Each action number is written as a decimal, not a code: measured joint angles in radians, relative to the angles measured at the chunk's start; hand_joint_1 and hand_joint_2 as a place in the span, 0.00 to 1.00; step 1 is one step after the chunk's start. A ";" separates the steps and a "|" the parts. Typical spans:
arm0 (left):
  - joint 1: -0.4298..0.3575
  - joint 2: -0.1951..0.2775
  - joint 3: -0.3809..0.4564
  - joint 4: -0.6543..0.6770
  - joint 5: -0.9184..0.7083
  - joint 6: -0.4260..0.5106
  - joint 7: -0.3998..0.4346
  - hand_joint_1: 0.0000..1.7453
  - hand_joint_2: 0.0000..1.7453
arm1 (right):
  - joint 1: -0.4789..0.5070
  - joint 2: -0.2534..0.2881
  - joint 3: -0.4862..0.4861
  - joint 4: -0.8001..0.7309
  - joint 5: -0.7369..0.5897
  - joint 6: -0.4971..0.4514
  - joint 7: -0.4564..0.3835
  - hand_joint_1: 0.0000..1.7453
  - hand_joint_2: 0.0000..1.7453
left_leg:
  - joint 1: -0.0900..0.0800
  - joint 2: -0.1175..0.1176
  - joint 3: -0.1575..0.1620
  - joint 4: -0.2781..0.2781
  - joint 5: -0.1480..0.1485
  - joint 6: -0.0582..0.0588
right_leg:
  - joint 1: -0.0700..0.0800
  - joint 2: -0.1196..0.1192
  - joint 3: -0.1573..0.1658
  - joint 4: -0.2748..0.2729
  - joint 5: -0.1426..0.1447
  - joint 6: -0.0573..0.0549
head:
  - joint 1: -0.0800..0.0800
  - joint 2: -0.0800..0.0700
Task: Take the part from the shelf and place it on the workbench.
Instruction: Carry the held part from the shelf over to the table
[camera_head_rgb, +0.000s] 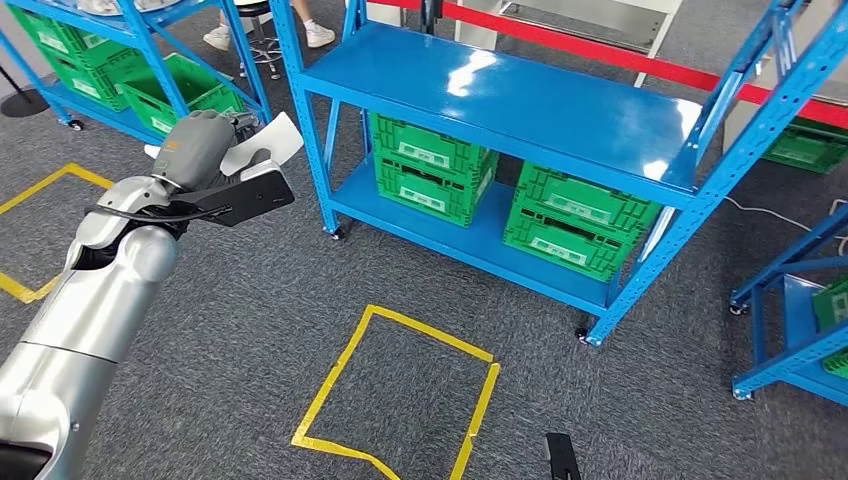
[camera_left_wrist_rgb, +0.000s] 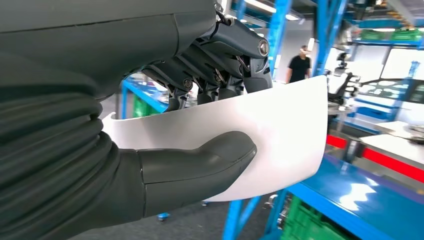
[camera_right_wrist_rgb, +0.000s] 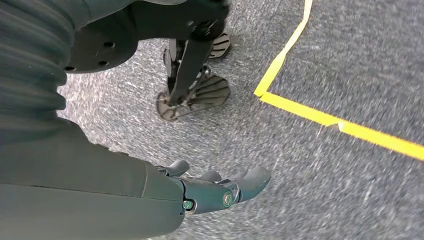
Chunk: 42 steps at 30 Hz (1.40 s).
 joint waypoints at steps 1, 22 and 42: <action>0.000 0.000 0.000 0.000 0.000 0.000 0.000 0.82 1.00 | 0.000 -0.001 -0.001 0.000 0.000 0.000 0.000 0.00 1.00 | 0.000 -0.013 -0.001 0.002 0.001 -0.003 | -0.001 0.027 0.035 -0.072 0.029 -0.005 | 0.000 0.000; -0.011 0.006 0.004 0.010 -0.006 0.006 0.001 0.82 1.00 | -0.004 0.000 -0.002 0.000 0.006 0.008 0.001 0.00 1.00 | -0.008 0.128 -0.001 -0.008 0.000 -0.018 | 0.011 -0.154 0.093 -0.184 0.047 -0.010 | -0.009 0.000; -0.023 0.007 0.011 0.036 0.003 -0.003 0.008 0.82 1.00 | 0.000 0.001 -0.004 0.000 0.014 0.002 -0.001 0.00 1.00 | 0.001 0.065 -0.138 0.236 -0.098 -0.058 | 0.001 -0.032 0.082 -0.181 0.061 -0.040 | -0.014 0.000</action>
